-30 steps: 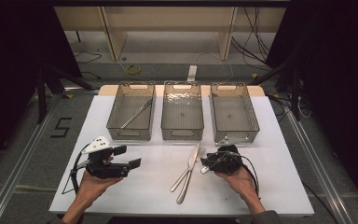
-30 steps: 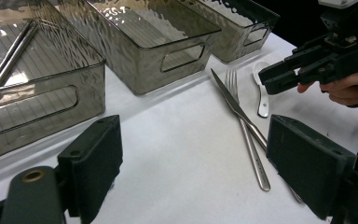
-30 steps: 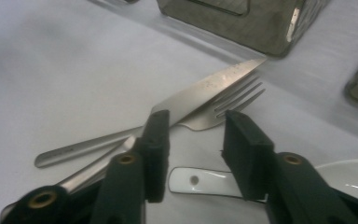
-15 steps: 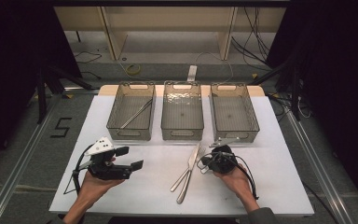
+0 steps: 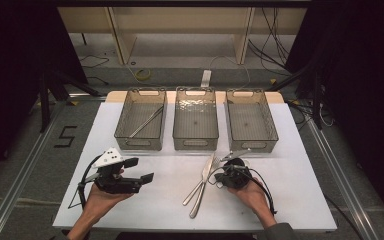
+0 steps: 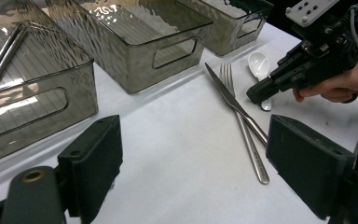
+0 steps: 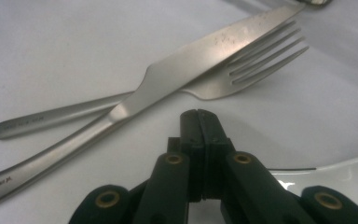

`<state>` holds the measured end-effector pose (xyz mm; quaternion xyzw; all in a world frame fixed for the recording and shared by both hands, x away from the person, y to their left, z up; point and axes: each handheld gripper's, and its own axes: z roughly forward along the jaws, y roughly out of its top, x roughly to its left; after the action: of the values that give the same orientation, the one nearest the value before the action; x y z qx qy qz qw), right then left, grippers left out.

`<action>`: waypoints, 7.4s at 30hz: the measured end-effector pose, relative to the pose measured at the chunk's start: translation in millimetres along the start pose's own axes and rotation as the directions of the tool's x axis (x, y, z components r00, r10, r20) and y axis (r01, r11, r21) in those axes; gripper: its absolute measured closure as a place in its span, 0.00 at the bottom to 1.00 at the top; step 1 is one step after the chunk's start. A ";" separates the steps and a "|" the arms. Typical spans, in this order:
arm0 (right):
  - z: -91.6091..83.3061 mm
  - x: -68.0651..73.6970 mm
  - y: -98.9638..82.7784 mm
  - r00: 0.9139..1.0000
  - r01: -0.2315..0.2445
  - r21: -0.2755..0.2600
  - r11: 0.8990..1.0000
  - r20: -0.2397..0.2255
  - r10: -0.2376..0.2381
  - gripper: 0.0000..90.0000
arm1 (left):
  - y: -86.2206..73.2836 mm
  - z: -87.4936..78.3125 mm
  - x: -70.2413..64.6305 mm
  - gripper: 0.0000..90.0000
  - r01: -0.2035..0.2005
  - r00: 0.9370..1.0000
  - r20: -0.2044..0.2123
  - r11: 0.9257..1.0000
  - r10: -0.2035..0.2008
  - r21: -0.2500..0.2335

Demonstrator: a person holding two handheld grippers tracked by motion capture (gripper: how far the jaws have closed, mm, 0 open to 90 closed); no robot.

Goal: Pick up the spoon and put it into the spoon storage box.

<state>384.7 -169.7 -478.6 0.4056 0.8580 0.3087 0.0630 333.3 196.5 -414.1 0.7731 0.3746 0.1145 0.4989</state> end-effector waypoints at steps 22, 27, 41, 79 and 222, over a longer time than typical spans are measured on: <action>-43.0 -18.0 -41.0 0.996 -0.032 0.077 0.997 0.084 0.026 1.00 | 0.2 0.7 -0.2 0.20 -0.010 1.000 -0.004 1.000 0.010 0.003; -51.2 -26.3 -47.0 0.992 -0.051 0.082 0.995 0.118 0.041 1.00 | 0.4 0.8 0.2 0.20 -0.011 1.000 -0.006 1.000 0.011 0.000; -74.1 -34.5 -41.6 0.989 -0.054 0.007 0.999 0.138 0.052 0.86 | 0.6 0.3 -0.1 0.20 -0.018 1.000 -0.009 1.000 0.018 -0.005; -52.7 -53.7 -28.3 0.988 -0.065 0.211 0.975 0.150 0.033 0.82 | 0.9 -2.9 0.9 0.20 -0.001 1.000 -0.012 0.999 0.001 -0.041; -24.3 24.5 111.8 0.996 0.021 -0.172 0.985 -0.084 -0.035 0.39 | 0.1 -18.7 0.3 0.19 0.015 1.000 -0.001 0.985 -0.015 -0.169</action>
<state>433.2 -109.6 -390.7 0.3728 0.8360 0.3976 0.0645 323.2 209.5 -405.2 0.7249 0.3700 0.1431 0.5632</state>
